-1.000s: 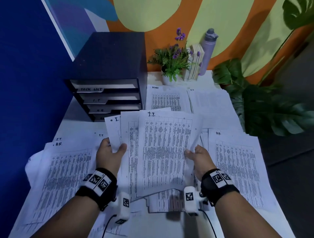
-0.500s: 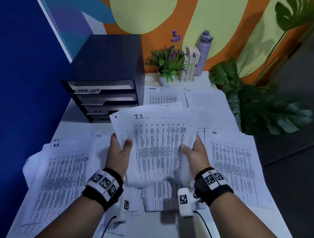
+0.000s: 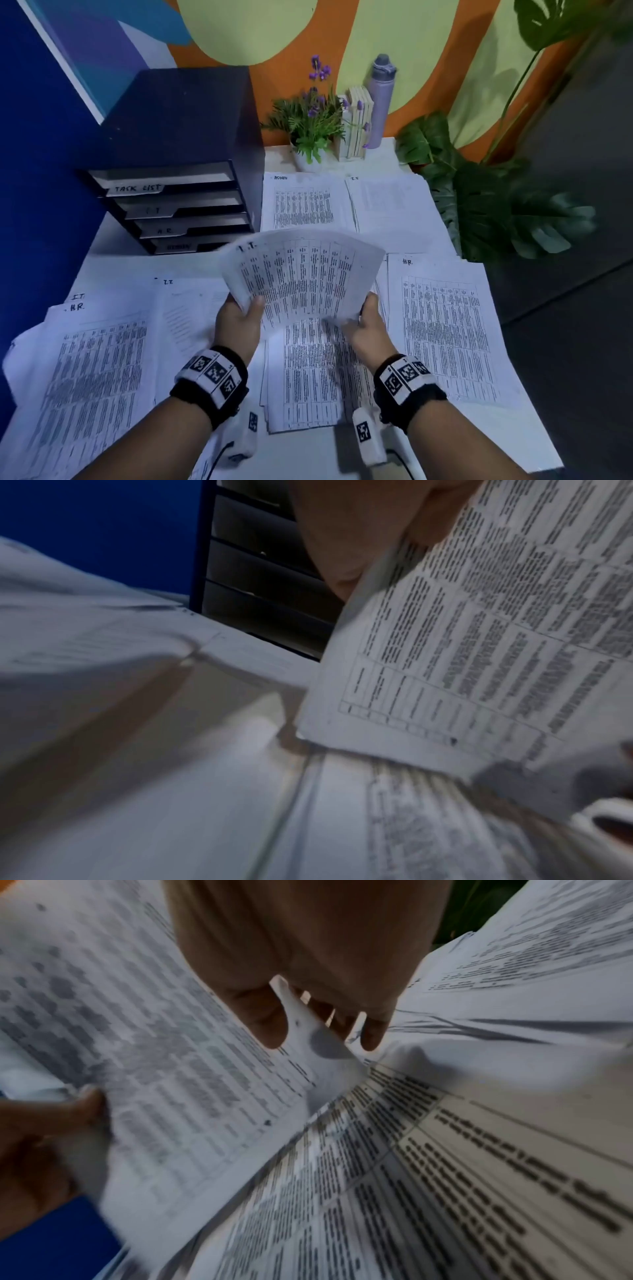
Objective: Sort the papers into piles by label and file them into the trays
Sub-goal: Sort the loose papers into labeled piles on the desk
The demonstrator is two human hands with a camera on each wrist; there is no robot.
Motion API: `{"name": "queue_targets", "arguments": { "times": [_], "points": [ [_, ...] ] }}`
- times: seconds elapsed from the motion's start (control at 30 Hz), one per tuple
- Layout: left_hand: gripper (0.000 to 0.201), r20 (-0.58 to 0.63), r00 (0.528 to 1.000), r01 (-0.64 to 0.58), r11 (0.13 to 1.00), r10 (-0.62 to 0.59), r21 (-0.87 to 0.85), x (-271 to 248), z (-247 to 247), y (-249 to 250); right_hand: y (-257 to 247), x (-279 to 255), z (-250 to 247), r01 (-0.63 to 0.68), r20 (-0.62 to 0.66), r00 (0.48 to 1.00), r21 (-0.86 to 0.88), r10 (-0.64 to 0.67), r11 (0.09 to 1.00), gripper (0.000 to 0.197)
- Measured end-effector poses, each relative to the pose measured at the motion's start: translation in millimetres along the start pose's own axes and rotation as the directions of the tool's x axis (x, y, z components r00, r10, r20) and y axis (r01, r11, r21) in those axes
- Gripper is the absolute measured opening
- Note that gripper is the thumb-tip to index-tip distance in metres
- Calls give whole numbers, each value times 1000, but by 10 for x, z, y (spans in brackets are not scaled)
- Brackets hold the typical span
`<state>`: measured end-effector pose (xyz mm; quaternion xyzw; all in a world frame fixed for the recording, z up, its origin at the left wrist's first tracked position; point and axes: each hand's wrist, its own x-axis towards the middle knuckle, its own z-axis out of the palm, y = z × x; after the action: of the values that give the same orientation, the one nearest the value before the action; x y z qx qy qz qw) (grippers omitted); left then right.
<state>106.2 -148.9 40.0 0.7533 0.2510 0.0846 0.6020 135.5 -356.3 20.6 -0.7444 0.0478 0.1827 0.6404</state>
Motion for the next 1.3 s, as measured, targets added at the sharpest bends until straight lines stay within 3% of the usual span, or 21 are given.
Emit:
{"name": "queue_targets", "arguments": {
  "times": [0.13,0.23,0.33,0.5,0.73,0.83,0.93,1.0,1.07,1.17,1.3],
  "points": [
    [20,-88,996,-19,990,7,-137,91,139,245,57,158,-178,-56,-69,996,-27,54,998,25],
    [27,-34,999,12,985,-18,-172,227,261,291,13,323,-347,-18,-238,970,116,46,993,12],
    [39,98,995,27,996,-19,-86,273,382,224,1,594,-610,-66,-450,885,134,120,989,16],
    [49,315,944,-2,949,-102,314,132,428,-73,69,1058,-1246,-182,-617,745,176,253,967,21],
    [55,427,883,-168,717,-196,677,-14,469,-333,5,1491,-1684,-235,-613,736,166,286,958,39],
    [57,433,868,-156,696,-242,701,-16,485,-405,-46,1609,-1676,-265,-714,658,77,239,961,45],
    [58,444,864,-170,692,-239,702,1,484,-433,-46,1581,-1692,-244,-746,657,-74,109,967,52],
    [59,453,861,-190,679,-231,709,12,482,-433,12,1494,-1706,-265,-756,651,-141,69,954,46],
    [59,447,870,-217,652,-209,726,2,479,-409,84,1368,-1699,-331,-761,648,-238,36,913,42],
    [57,469,869,-297,596,-154,746,-33,505,-346,226,1093,-1683,-509,-771,636,-382,39,771,47],
    [55,578,794,-359,623,-188,695,-75,622,-312,516,737,-1826,-695,-800,568,-340,193,633,62]
  ]
}}
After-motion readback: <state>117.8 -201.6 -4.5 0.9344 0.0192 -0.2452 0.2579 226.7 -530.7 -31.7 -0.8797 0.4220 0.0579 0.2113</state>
